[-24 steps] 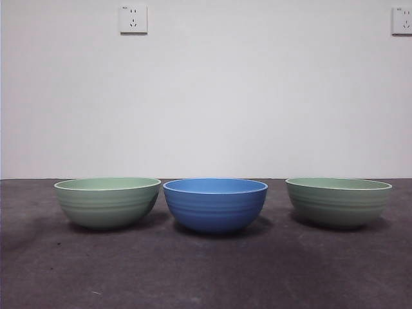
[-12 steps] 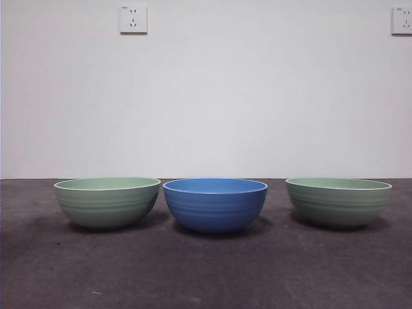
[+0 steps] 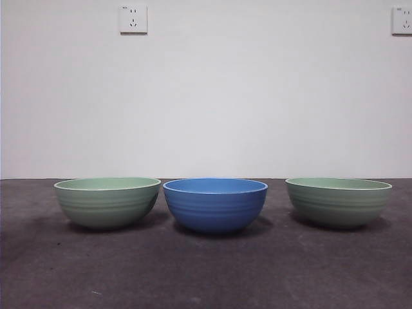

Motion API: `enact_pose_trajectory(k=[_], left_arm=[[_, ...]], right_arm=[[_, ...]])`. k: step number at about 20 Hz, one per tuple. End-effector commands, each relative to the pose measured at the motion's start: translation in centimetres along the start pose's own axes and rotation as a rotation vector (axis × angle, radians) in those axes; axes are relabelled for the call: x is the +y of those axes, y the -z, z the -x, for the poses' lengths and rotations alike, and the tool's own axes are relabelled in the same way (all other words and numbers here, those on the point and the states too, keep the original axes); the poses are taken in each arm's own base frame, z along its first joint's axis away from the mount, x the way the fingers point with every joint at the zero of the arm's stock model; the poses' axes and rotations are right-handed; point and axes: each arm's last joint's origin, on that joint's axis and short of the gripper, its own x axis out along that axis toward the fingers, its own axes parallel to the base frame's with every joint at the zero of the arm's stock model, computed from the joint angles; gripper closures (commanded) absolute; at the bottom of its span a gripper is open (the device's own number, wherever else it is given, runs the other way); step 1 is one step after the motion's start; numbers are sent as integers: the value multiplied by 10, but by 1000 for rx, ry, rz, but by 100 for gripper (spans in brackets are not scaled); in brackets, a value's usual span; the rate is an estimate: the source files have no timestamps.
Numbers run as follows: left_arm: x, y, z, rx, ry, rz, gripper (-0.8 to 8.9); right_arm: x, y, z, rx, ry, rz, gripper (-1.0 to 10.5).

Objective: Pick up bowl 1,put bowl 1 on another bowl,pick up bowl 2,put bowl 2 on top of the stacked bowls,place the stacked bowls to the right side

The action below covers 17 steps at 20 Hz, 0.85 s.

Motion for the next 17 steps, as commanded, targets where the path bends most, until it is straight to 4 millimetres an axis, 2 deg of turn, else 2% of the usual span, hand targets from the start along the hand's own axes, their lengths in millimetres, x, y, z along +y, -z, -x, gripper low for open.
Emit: enact_pose_trajectory(k=[1,2,3,14,17], left_arm=[[0,0,1,-2,3,-16,200],[0,0,1,-2,3,-13,175],[0,0,1,-2,4,-10,177],[1,-1,-1,4,4,-5,179],[1,-1,-1,4,4,-5,179]], right_arm=[[0,-1,0,-5,2,-4,431],[0,-1,0,-5,2,-10,375],[0,-1,0,-5,2,-12,371],[-4,-7,-9,26,5,-58,376],[-9,-13,-16,29,57,-82,379]])
